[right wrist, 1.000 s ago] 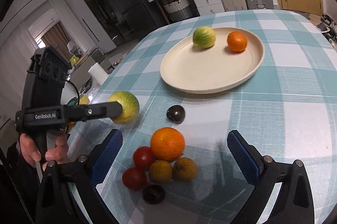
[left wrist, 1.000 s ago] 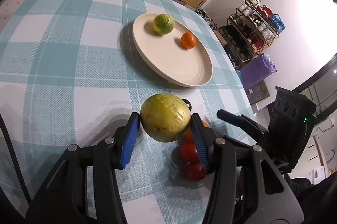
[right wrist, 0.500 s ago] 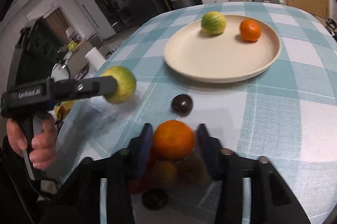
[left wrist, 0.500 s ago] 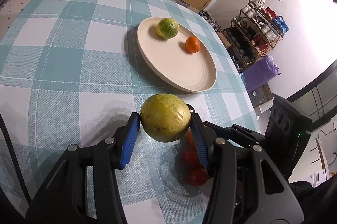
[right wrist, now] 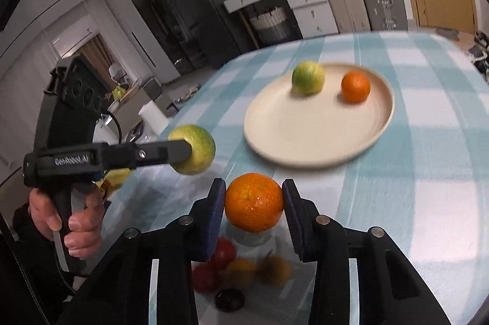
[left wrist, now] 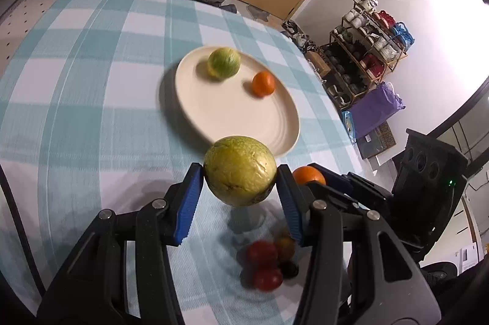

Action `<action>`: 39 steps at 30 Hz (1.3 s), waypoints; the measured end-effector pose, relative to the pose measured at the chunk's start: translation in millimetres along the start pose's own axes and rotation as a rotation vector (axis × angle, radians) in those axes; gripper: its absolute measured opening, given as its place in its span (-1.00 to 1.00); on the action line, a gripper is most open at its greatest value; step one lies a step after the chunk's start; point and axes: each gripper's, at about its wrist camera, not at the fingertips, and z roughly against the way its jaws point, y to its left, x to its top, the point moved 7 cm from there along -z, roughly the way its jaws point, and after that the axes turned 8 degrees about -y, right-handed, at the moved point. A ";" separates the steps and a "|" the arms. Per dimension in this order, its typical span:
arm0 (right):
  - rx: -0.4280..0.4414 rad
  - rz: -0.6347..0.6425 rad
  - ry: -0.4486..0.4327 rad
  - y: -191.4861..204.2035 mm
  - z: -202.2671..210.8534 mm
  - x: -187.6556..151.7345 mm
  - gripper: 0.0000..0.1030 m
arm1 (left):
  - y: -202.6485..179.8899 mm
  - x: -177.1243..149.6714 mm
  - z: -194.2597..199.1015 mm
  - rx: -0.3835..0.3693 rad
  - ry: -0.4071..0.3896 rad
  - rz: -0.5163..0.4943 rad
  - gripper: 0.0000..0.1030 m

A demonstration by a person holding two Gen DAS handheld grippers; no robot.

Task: Organize fruits
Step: 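Lower both fruits onto the cream plate and open both tools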

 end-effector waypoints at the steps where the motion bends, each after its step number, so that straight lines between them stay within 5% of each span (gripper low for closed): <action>1: 0.000 0.001 -0.009 -2.0 0.1 6.1 -0.25 | -1.0 4.9 -2.4 0.000 -0.003 0.001 -0.10; 19: -0.099 0.079 -0.080 -44.0 -39.6 76.6 -0.25 | 12.5 81.0 -77.6 0.031 0.010 -0.012 -0.10; 39: -0.212 0.110 -0.008 -66.4 -105.9 88.5 -0.24 | 39.5 92.0 -132.0 0.053 0.069 -0.025 -0.09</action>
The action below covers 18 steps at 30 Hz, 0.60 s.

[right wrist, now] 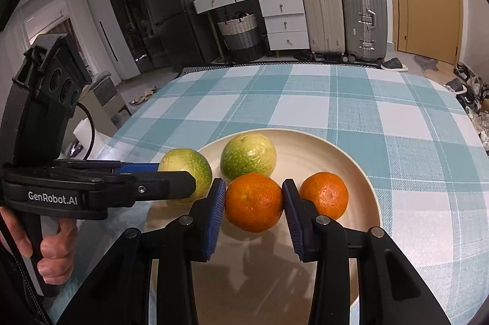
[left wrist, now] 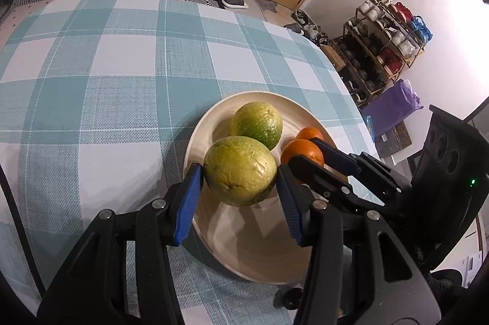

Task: Organize fruits
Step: 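Lower both fruits onto the cream plate and open both tools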

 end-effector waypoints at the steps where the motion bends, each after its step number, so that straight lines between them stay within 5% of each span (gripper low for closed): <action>1: -0.003 -0.004 -0.002 -1.6 -1.0 0.7 -0.24 | -0.1 0.3 -1.2 0.002 0.003 0.000 -0.09; 8: 0.005 -0.028 -0.003 -5.7 -4.5 3.5 -0.17 | -1.4 6.9 2.3 0.017 -0.006 0.019 -0.08; 12: -0.002 -0.007 -0.062 -2.2 9.0 11.3 0.05 | -3.8 10.9 14.1 0.032 -0.024 0.030 0.26; 18: -0.011 -0.028 -0.125 -4.7 40.0 18.1 0.36 | -13.8 8.1 40.7 0.062 -0.061 0.015 0.39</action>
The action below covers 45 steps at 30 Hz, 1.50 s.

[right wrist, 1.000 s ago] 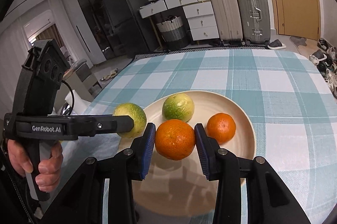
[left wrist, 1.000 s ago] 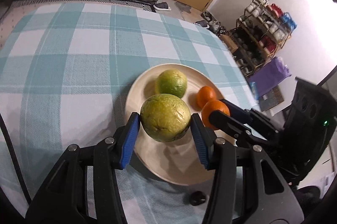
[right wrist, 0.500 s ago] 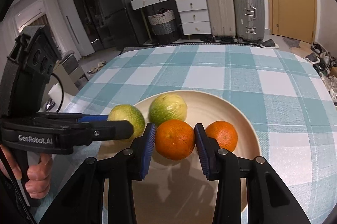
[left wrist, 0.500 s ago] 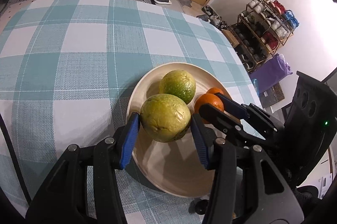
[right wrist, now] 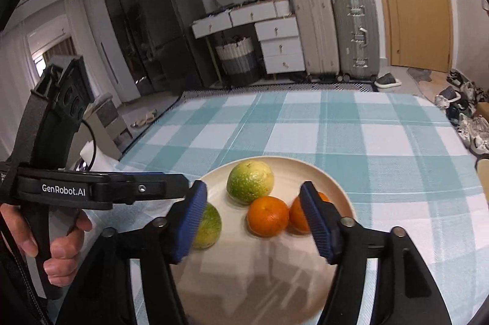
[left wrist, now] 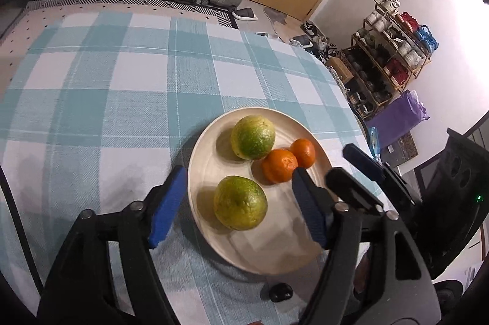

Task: Organize fruits
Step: 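Lower both fruits onto the cream plate and open both tools, then withdraw both tools back toward the remaining tomatoes and small fruits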

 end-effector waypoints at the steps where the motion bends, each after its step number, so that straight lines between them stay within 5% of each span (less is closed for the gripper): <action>1: -0.005 -0.003 -0.006 -0.8 5.2 0.3 0.37 | -1.8 -1.6 5.3 0.002 -0.003 -0.001 0.40; 6: -0.009 -0.033 -0.018 -5.7 32.4 -4.0 0.39 | -10.0 -14.6 30.6 0.036 -0.020 -0.010 0.44; 19: 0.003 -0.059 -0.062 1.0 99.2 -19.5 0.88 | -39.1 -58.8 90.9 0.064 -0.083 -0.063 0.57; 23: 0.014 -0.063 -0.068 4.9 114.1 -28.0 0.89 | -47.5 -79.3 99.5 0.084 -0.077 -0.104 0.58; 28: 0.016 -0.061 -0.066 11.1 127.3 -38.8 0.94 | -50.6 -105.8 108.0 0.206 -0.062 -0.157 0.61; 45: 0.045 -0.054 0.005 28.3 155.9 -93.0 0.99 | -45.8 -160.4 124.3 0.228 -0.050 -0.155 0.97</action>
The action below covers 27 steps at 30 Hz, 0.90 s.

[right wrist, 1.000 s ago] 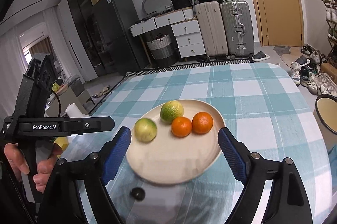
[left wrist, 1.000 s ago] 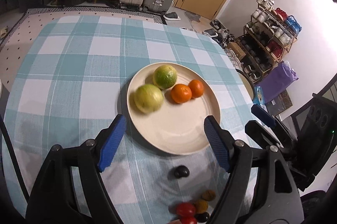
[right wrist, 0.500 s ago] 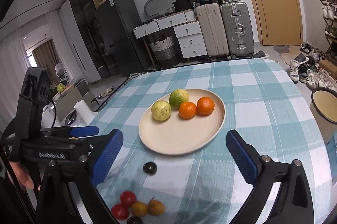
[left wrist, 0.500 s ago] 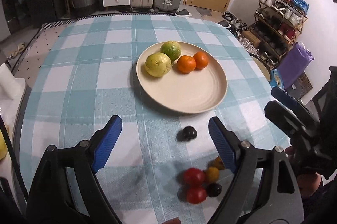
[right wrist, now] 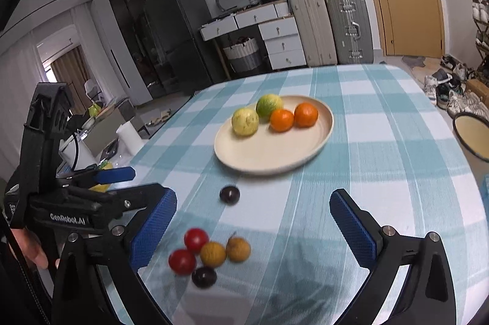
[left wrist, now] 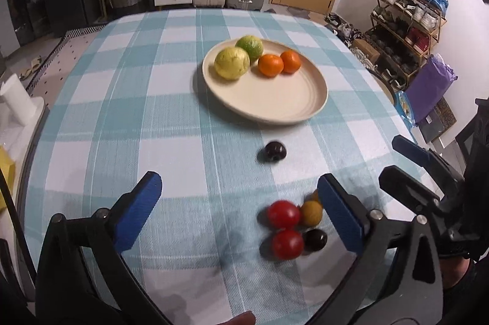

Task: Organize fruits
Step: 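Withdraw both tools back toward the remaining tomatoes and small fruits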

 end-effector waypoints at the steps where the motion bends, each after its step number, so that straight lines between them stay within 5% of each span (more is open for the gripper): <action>1: 0.000 -0.004 0.008 0.5 1.1 -4.2 0.99 | 1.6 -4.3 -0.7 -0.002 0.008 0.008 0.97; 12: 0.007 0.008 0.054 14.2 9.2 -36.8 0.99 | 3.8 -49.7 -11.3 -0.096 0.098 0.054 0.97; 27: -0.008 -0.004 0.075 13.3 15.4 -49.4 0.99 | -9.9 -65.7 -19.9 -0.139 0.128 0.001 0.85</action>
